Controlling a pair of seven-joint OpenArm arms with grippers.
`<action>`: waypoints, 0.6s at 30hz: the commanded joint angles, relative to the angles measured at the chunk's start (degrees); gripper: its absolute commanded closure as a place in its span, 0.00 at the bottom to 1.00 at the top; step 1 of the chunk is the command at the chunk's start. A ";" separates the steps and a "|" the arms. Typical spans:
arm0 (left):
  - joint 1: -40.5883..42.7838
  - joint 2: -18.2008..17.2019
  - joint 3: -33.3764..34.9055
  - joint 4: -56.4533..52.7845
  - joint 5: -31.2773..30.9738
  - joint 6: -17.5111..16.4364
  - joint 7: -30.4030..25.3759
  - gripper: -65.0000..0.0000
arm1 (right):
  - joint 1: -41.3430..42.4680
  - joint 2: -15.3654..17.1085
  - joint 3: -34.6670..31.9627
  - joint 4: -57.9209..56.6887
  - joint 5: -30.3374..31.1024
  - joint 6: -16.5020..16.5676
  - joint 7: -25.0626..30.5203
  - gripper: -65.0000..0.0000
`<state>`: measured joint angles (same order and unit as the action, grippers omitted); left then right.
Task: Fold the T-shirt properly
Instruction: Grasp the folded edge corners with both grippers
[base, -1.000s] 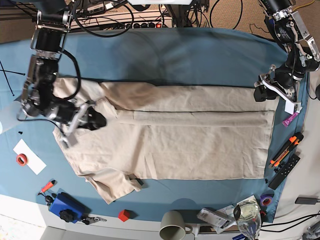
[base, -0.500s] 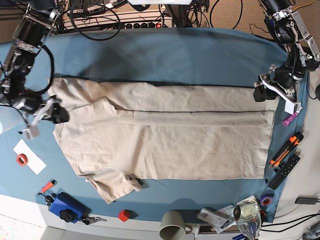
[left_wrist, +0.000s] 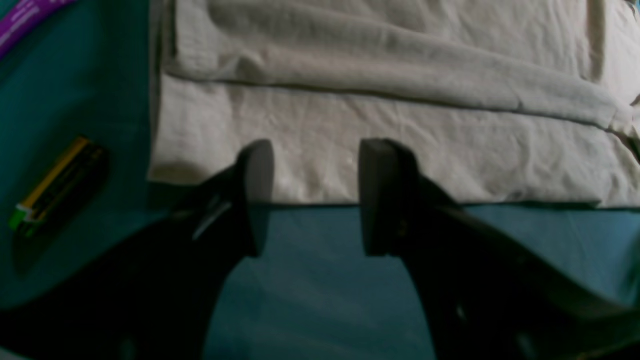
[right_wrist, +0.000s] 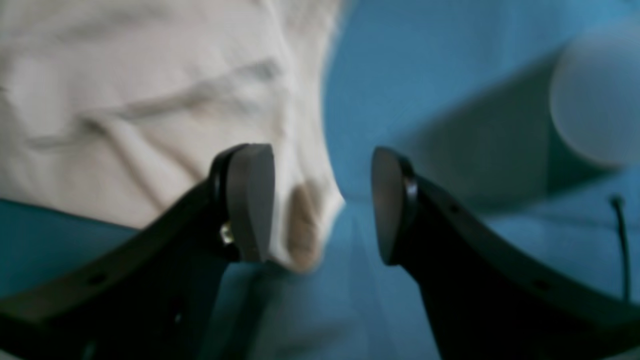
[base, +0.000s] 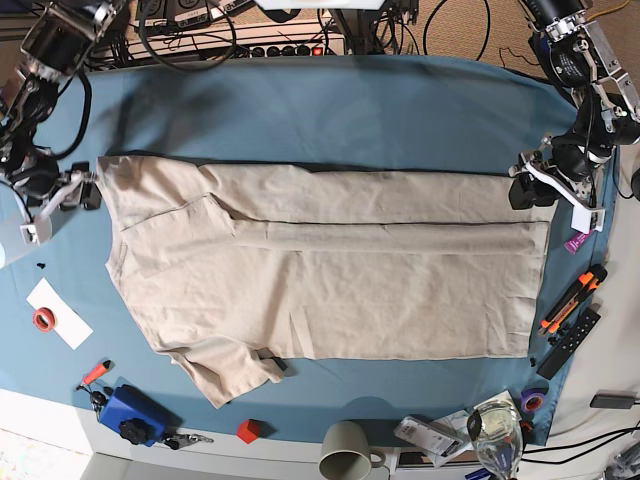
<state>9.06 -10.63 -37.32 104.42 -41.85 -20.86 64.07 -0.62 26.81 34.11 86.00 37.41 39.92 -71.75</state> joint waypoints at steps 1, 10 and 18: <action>-0.33 -0.68 -0.33 1.22 -1.07 -0.28 -0.96 0.57 | 0.26 1.55 0.39 0.87 0.52 -0.17 2.60 0.52; -0.33 -0.68 -0.33 1.22 -1.95 -1.53 -1.05 0.57 | -1.57 0.28 0.39 -3.04 -0.39 -2.27 6.54 0.52; -0.33 -0.68 -0.33 1.22 -1.92 -1.53 -1.07 0.57 | -1.44 -0.02 0.39 -15.65 1.14 0.08 6.12 0.52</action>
<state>9.06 -10.66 -37.32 104.42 -42.74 -22.15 64.05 -1.80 26.33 34.52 70.43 40.34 40.16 -62.41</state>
